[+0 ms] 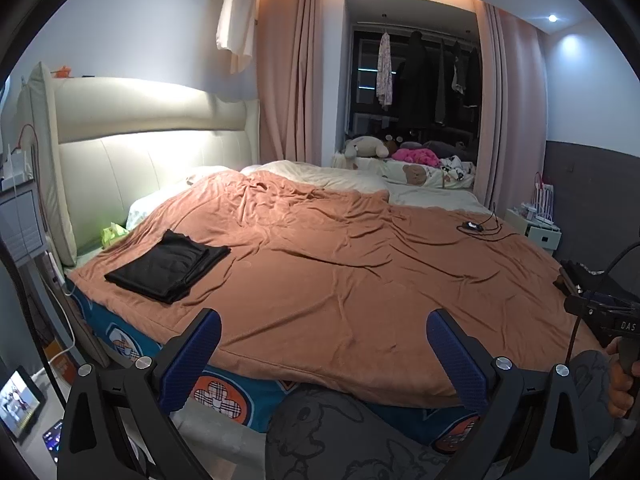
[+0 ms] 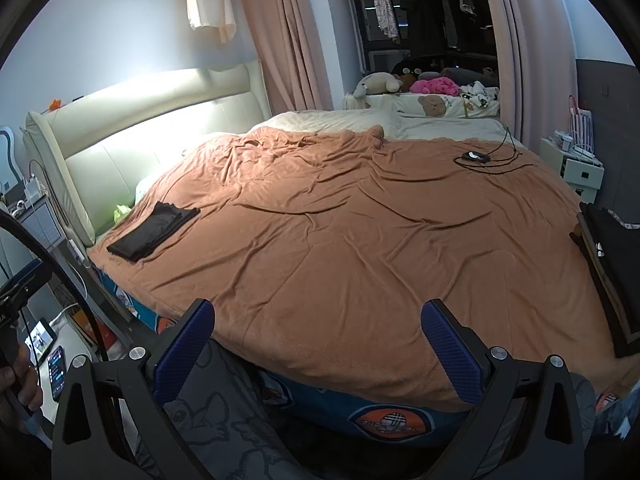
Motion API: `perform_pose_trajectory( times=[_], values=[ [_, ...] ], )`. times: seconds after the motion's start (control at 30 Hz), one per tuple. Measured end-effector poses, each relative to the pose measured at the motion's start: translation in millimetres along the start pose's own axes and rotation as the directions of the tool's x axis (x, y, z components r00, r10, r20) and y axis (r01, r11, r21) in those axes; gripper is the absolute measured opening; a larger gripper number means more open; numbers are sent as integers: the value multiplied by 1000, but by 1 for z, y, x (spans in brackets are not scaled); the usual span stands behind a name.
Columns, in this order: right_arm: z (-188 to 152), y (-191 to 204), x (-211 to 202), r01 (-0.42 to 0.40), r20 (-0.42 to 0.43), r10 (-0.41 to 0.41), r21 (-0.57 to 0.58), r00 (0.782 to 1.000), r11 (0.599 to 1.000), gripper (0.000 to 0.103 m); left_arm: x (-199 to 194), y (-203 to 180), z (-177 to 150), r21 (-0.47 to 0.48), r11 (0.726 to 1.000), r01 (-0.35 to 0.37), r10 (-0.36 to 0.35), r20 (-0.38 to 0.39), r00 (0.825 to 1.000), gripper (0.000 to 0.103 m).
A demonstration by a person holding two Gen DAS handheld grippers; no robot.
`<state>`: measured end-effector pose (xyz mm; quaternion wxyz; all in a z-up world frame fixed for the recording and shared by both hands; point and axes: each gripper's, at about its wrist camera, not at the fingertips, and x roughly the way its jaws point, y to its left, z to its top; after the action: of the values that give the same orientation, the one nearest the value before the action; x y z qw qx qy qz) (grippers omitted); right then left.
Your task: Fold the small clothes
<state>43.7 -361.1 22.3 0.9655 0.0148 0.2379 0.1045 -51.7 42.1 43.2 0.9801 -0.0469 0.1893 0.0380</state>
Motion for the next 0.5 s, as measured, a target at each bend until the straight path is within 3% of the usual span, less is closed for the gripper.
perform_pose_trajectory(
  times=[0.5],
  values=[
    [-3,-3,-4,2,5,-2,2,1000,1000,103,-19,-6,5,9,1000,11,-11,44,999,103]
  ],
)
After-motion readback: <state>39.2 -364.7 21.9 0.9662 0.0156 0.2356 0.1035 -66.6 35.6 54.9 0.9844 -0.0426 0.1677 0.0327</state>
